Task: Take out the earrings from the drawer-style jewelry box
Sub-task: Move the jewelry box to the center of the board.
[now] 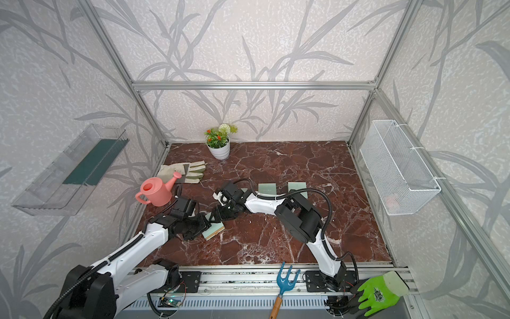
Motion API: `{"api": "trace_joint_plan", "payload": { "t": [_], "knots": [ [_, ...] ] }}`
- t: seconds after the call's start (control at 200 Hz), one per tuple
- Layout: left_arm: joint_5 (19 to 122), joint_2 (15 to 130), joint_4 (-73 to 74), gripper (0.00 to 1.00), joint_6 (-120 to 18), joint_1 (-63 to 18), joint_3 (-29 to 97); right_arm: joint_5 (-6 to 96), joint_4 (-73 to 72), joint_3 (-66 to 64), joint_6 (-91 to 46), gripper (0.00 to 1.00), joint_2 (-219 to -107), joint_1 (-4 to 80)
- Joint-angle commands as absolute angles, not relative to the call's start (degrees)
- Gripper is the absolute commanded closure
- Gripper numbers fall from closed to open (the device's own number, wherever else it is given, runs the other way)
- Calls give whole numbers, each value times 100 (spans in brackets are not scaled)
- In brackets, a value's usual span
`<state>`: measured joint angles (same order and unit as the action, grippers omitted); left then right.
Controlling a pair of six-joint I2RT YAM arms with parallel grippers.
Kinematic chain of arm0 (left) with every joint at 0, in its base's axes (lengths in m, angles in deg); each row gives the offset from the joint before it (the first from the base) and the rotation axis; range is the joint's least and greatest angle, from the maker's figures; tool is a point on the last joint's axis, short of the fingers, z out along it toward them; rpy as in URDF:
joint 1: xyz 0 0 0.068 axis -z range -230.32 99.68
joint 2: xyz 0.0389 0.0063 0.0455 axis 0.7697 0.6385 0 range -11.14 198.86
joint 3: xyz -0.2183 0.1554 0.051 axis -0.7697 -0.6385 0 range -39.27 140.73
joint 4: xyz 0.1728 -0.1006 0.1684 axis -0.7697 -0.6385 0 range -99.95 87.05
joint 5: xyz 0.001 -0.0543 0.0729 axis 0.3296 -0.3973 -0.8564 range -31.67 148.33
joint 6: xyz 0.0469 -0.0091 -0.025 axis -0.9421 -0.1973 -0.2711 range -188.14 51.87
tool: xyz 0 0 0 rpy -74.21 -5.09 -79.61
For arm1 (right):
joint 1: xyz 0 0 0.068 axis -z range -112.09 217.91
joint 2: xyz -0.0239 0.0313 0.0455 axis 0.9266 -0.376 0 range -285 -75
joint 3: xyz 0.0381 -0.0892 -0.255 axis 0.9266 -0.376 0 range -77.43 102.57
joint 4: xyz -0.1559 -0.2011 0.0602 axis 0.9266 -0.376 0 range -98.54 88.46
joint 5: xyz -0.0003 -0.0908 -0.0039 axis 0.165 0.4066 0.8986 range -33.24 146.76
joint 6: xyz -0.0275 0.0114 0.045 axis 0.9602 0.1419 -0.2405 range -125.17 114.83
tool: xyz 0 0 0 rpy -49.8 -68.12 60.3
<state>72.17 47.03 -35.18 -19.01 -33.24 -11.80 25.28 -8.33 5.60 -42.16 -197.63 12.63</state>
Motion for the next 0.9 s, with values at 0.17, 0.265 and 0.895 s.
{"api": "trace_joint_plan", "payload": {
  "t": [0.17,0.265,0.895],
  "knots": [
    [7552,4476,-3083,47,-1686,-2353,-1458,2198,152,-534,-4607,40,-18878,805],
    [7454,4761,-2843,47,-1593,-1917,-1413,2331,163,-792,-4591,40,-18661,799],
    [5550,4555,-4164,45,-1106,-91,-279,3029,-253,-1993,-4434,34,-17053,1250]
  ]
}}
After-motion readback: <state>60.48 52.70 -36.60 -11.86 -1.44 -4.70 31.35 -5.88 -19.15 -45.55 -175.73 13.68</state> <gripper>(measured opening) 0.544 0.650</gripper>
